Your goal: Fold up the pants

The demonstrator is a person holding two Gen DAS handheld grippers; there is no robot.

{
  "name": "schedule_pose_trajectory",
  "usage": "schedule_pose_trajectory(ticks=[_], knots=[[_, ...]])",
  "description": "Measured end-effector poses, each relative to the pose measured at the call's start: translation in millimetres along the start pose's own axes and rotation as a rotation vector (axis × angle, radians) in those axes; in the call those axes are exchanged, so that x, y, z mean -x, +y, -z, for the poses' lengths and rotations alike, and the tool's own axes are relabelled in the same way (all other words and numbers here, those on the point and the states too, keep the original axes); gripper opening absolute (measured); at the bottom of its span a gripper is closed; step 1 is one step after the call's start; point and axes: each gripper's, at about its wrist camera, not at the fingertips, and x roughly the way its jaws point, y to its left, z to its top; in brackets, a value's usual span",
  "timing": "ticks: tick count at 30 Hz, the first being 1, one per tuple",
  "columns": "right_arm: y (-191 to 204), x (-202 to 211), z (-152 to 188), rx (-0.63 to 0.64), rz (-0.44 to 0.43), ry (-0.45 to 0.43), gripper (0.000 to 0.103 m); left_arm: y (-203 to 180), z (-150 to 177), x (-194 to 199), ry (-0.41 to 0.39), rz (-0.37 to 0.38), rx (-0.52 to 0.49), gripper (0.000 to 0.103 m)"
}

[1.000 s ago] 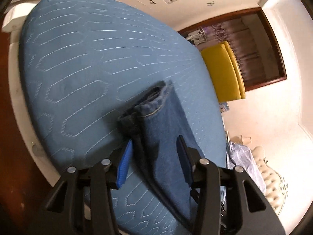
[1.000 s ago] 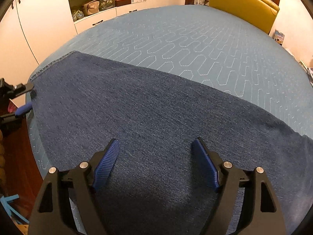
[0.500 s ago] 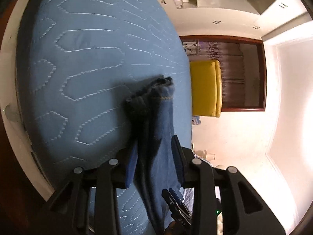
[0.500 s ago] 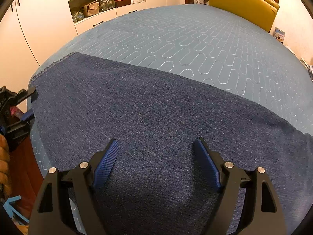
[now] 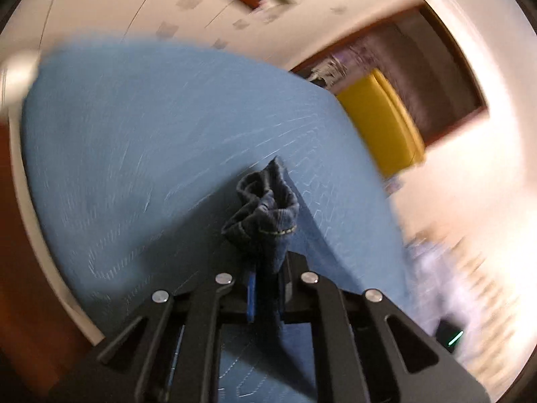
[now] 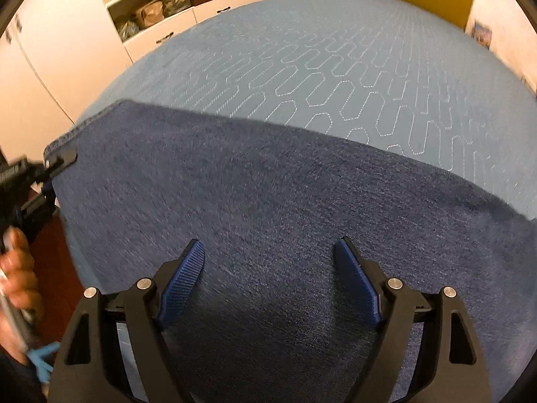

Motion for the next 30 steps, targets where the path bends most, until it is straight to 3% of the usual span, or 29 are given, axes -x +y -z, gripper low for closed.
schedule_pose_trajectory(ticks=[3,5,8,10,13,16,18,19,20,22,24,27,30], knots=[[-22,12,-6,-0.113,-0.1,0.01,0.078,-49,1,11,-0.039,-0.111,-0.194,0.009],[-38,19,-8,-0.183,-0.176,0.021,0.078,-98,14,20,-0.079,-0.226,-0.402,0.009],[-75,37,-2,-0.317,-0.335,0.018,0.078,-174,56,25,-0.14,-0.332,-0.718,0.009],[-111,55,14,-0.435,-0.423,0.001,0.08,-229,103,20,-0.189,-0.373,-0.945,0.009],[-165,79,53,-0.589,-0.525,-0.028,0.08,-282,191,17,-0.231,-0.372,-1.215,0.009],[-210,100,103,-0.683,-0.527,-0.058,0.08,-305,301,-11,-0.211,-0.334,-1.475,0.009],[-233,107,133,-0.725,-0.505,-0.066,0.08,-302,361,-30,-0.168,-0.31,-1.587,0.013],[-244,108,150,-0.758,-0.503,-0.061,0.08,-299,380,-37,-0.161,-0.309,-1.629,0.021],[-252,108,163,-0.784,-0.503,-0.055,0.08,-293,400,-43,-0.161,-0.327,-1.682,0.035],[-259,108,177,-0.802,-0.502,-0.044,0.08,-280,417,-49,-0.213,-0.365,-1.741,0.046],[-259,111,183,-0.79,-0.511,-0.04,0.08,-265,420,-37,-0.249,-0.378,-1.73,0.065],[-256,115,179,-0.765,-0.511,-0.046,0.08,-251,407,-28,-0.281,-0.396,-1.707,0.068],[-248,110,174,-0.752,-0.526,-0.026,0.08,-248,401,-33,-0.259,-0.38,-1.745,0.068]])
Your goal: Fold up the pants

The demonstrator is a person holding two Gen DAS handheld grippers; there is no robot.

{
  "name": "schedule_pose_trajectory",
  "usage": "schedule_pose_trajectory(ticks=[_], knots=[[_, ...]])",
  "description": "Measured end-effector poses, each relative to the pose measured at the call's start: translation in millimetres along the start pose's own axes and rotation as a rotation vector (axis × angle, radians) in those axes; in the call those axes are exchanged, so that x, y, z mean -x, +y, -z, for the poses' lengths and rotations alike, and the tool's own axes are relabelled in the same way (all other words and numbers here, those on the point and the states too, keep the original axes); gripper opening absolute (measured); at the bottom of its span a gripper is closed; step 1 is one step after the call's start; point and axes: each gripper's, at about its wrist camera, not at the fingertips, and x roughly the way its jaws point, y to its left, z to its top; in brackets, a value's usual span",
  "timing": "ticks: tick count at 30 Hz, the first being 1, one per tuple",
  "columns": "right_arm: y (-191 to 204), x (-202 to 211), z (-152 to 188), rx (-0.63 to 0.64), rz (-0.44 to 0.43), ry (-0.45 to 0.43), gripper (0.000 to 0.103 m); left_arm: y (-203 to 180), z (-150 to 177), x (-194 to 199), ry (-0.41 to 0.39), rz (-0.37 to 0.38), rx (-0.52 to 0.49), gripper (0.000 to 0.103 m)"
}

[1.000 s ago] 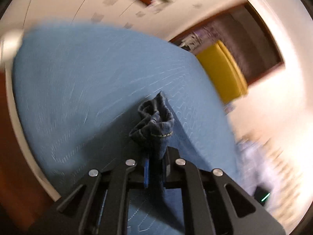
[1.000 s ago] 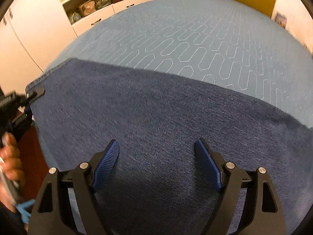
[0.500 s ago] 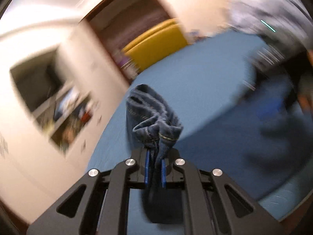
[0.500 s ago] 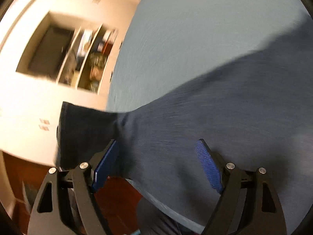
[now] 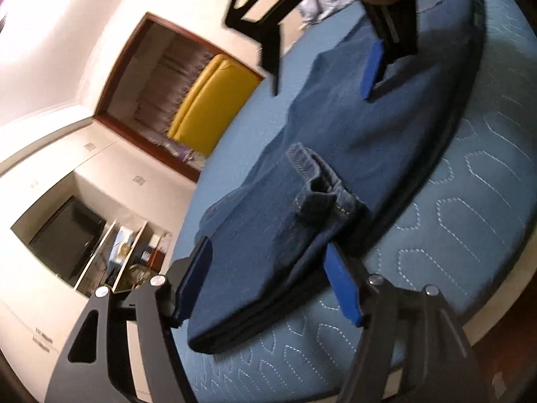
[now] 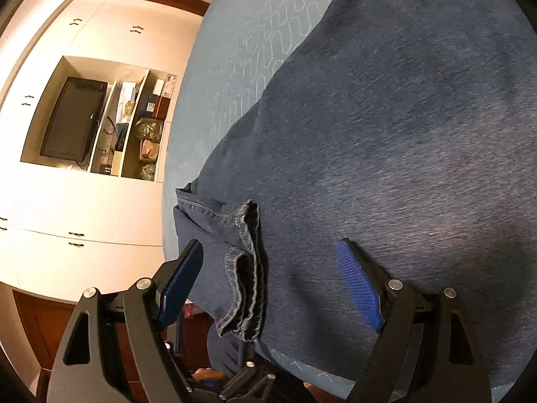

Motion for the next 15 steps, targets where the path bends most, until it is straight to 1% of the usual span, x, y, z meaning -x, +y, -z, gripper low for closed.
schedule_pose_trajectory(ticks=[2,3,4,5,6,7,8,10,13,14,15], knots=[[1,-5,1,0.003,-0.002,0.014,0.08,-7,-6,4,-0.015,0.006,-0.049,0.067],[2,-10,3,0.001,0.002,0.025,0.08,-13,-9,12,-0.028,0.013,-0.07,0.066],[6,-13,2,-0.001,0.005,0.032,0.08,-7,-12,5,-0.031,0.031,-0.086,0.064],[7,-15,3,-0.004,0.009,0.037,0.08,-8,-13,2,-0.024,0.056,-0.098,0.052],[8,-15,2,-0.005,0.011,0.037,0.08,-9,-13,2,-0.018,0.096,-0.106,0.03],[9,-16,0,-0.007,0.006,0.038,0.08,-10,-12,-3,-0.012,0.114,-0.11,0.019],[11,-16,-1,-0.008,0.006,0.036,0.08,-11,-11,-4,-0.008,0.115,-0.115,0.015],[19,-16,-7,0.014,0.02,0.03,0.08,-15,-6,-5,-0.008,0.113,-0.139,0.012],[45,-22,-15,0.123,0.081,0.025,0.078,-19,3,-1,-0.014,0.105,-0.158,0.012],[51,-25,-17,0.149,0.08,0.037,0.076,-16,3,1,-0.014,0.108,-0.153,0.014],[55,-29,-19,0.163,0.068,0.059,0.074,-6,3,3,-0.005,0.141,-0.107,0.017]])
